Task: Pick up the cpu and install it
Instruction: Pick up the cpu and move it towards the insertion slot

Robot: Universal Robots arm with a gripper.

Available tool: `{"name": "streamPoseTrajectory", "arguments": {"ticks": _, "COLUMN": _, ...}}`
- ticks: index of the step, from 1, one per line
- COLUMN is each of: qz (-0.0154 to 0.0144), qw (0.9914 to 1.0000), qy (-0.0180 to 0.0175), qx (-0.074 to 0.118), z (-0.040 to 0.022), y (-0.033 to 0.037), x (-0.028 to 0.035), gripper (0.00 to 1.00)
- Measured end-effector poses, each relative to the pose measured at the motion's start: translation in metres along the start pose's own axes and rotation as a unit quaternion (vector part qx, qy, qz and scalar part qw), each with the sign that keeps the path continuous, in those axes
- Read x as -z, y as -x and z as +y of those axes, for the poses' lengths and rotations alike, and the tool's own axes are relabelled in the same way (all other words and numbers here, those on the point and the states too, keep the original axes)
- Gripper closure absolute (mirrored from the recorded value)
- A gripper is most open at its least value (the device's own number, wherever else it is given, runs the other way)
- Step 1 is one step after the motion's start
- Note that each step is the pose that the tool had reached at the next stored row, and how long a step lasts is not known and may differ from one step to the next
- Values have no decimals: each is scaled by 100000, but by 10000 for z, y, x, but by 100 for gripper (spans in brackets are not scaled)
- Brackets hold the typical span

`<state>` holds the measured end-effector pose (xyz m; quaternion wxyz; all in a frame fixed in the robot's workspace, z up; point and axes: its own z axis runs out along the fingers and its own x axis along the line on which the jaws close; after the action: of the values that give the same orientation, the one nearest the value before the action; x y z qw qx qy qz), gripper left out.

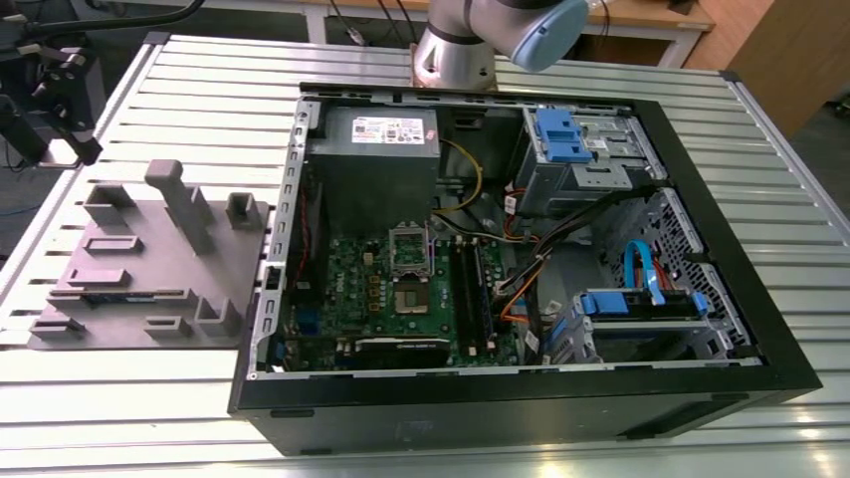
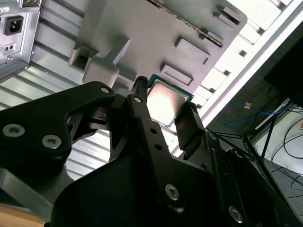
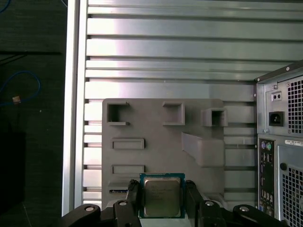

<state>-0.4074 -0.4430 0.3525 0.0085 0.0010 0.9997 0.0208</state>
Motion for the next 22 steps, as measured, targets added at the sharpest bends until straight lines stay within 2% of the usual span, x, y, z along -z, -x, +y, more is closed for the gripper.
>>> {"name": "streamPoseTrajectory", "arguments": {"ticks": 15, "qz": 1, "qw": 100000, "qy": 0, "qx": 0, "z": 0, "y": 34, "x": -1, "gripper": 52}}
{"name": "streamPoseTrajectory", "arguments": {"ticks": 22, "qz": 0, "qw": 100000, "qy": 0, "qx": 0, "z": 0, "y": 83, "x": -2, "gripper": 52}}
